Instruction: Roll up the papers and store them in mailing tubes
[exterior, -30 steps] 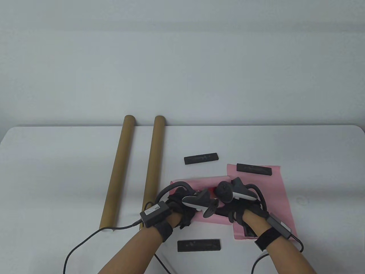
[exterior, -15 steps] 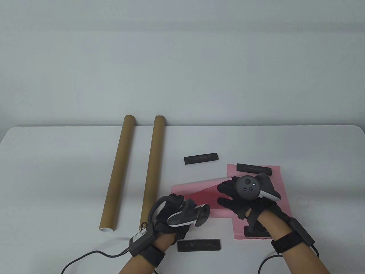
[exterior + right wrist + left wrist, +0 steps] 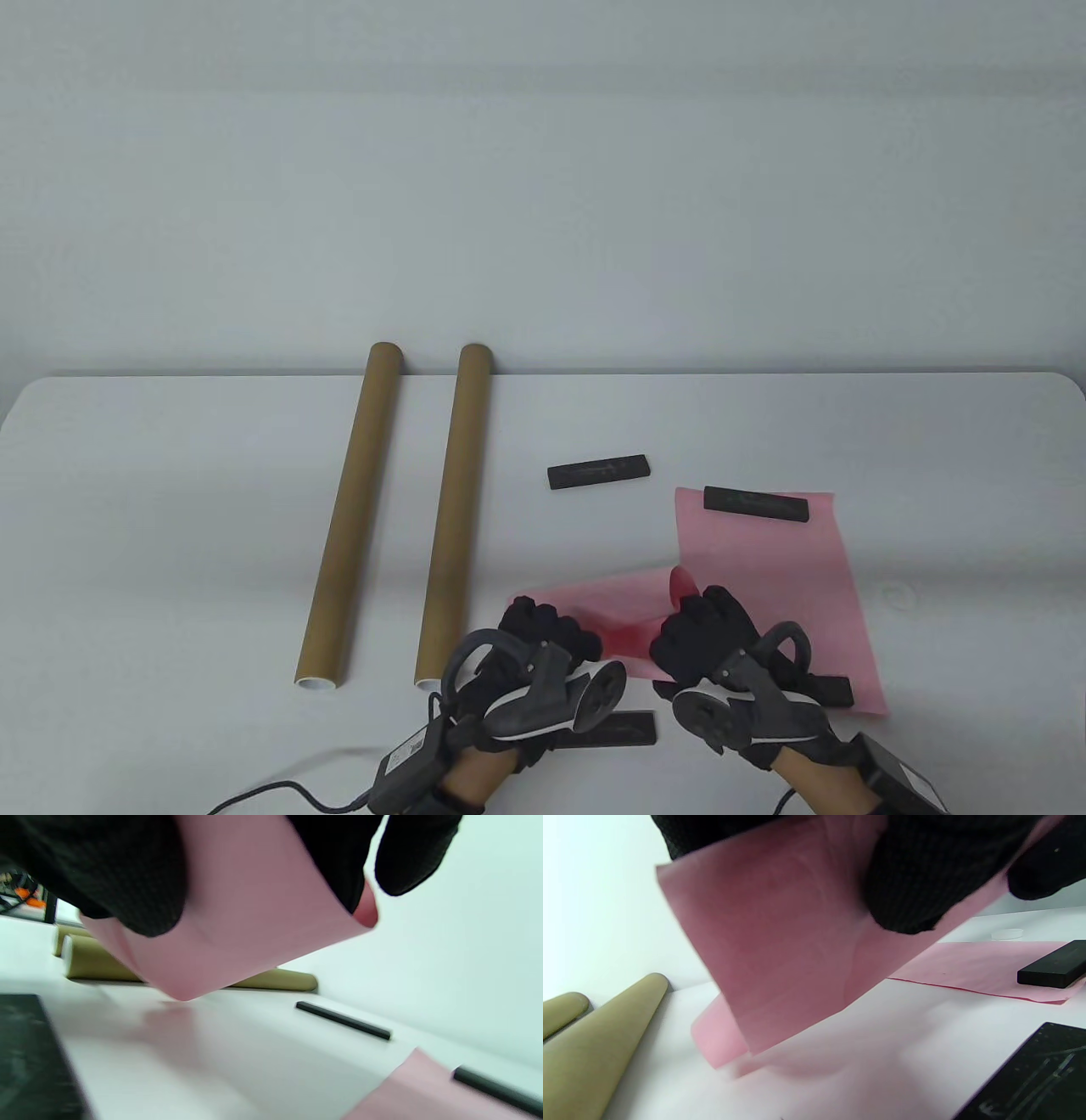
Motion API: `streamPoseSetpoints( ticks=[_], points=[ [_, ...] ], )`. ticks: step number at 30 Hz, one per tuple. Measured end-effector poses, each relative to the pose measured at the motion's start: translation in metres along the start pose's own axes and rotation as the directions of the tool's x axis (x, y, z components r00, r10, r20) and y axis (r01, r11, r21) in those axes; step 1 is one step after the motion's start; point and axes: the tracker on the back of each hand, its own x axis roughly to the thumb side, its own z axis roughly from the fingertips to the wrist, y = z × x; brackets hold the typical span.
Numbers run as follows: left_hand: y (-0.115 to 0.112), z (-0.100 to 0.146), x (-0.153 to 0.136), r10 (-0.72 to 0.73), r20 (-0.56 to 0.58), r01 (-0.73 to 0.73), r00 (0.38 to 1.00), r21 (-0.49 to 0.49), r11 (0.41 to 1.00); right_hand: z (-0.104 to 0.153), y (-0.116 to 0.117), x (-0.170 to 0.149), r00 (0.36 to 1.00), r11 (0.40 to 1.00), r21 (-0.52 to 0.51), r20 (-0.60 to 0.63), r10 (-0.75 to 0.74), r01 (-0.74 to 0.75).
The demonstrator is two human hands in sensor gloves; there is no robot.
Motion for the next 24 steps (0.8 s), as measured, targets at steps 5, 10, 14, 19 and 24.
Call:
streamPoseSetpoints(
  ticks=[5,10,14,19,24],
  points=[
    [0.005,0.011,-0.001,-0.041,0.041,0.037,0.998,0.103,0.994,0.006,0.0,-0.011,0.977,0.976,0.051,-0.055,-0.207,0.21],
    [0.007,0.01,0.005,-0.073,0.079,0.06,0.994,0.15,0.987,0.008,0.001,-0.021,0.905,0.904,0.076,-0.103,-0.412,0.42],
    [0.005,0.008,0.005,-0.037,0.054,0.03,0.998,0.124,0.992,0.011,-0.003,-0.021,0.945,0.947,0.037,-0.093,-0.314,0.318],
    [-0.003,0.005,-0.007,0.145,0.009,-0.145,0.989,0.037,0.989,0.018,-0.015,-0.014,0.998,0.992,-0.105,0.002,-0.068,0.068],
    [-0.007,0.004,-0.014,0.271,-0.015,-0.271,0.962,0.003,0.963,0.015,-0.014,-0.007,0.999,0.992,-0.124,-0.021,-0.029,0.026]
  ],
)
